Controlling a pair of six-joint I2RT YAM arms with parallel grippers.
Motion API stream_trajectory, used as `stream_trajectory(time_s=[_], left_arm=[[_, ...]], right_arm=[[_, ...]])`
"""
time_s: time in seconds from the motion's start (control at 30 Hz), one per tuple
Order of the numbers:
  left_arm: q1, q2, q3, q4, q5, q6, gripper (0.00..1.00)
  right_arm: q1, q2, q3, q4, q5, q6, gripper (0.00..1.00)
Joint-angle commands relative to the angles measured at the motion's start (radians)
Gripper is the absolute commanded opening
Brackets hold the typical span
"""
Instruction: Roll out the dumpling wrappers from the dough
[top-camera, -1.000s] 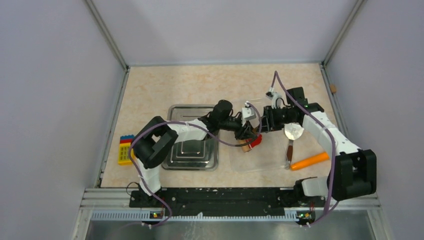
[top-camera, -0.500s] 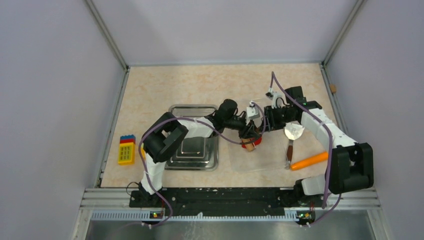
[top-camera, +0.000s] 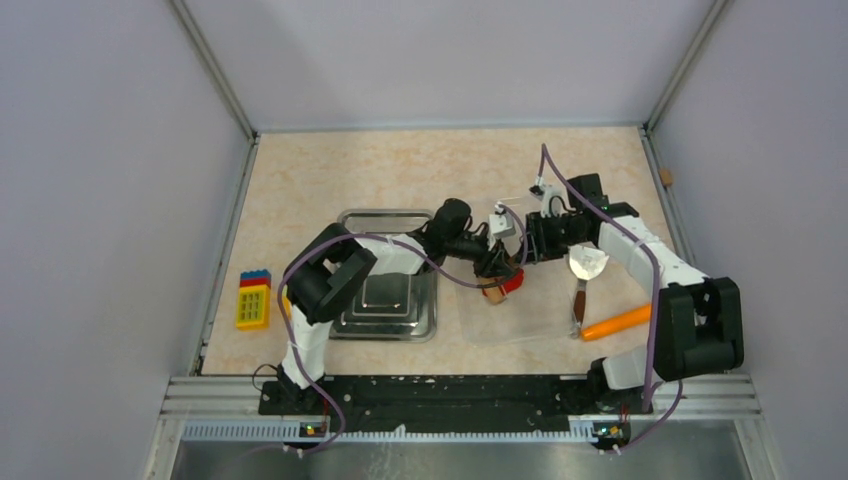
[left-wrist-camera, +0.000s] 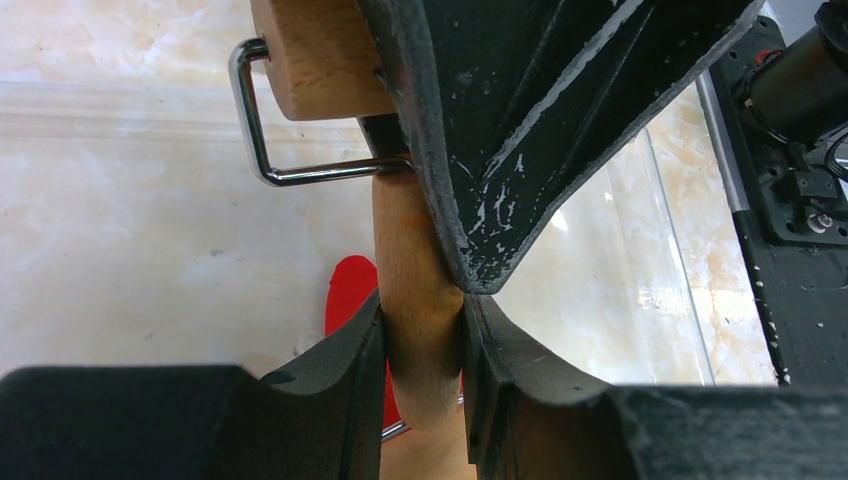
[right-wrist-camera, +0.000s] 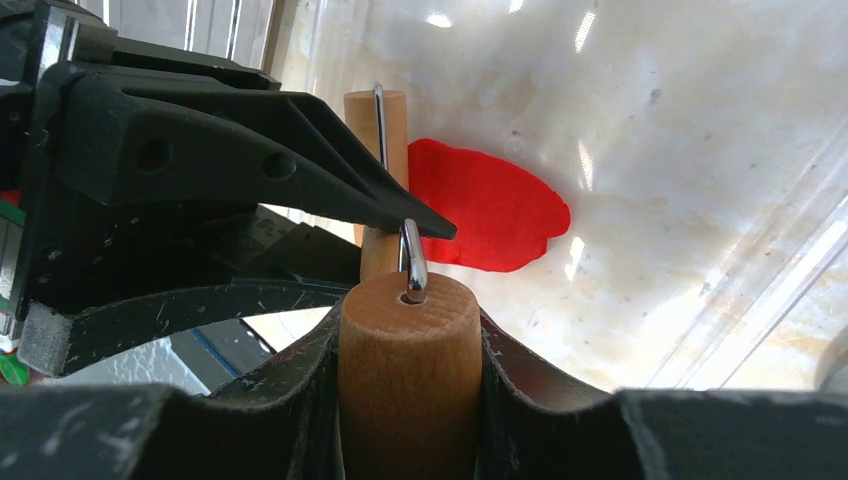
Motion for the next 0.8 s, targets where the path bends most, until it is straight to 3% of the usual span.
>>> stream_trajectory(time_s=[0.0, 0.47, 0.77], left_arm=[[0.022, 0.009, -0.043, -0.038, -0.031, 0.037, 0.00], [0.061, -0.104, -0.024, -0.164, 0.032, 0.059, 0.00], [0.030, -0.116, 0.086, -0.187, 0.062, 0.062, 0.00]], right_arm=[[0.029, 0.051, -0.054, 0.034, 0.171, -0.040, 0.00], [0.067, 0.055, 0.003, 0.059, 0.111, 0.034, 0.00], [0.037, 0.001, 0.155, -0.093, 0.068, 0.001, 0.00]])
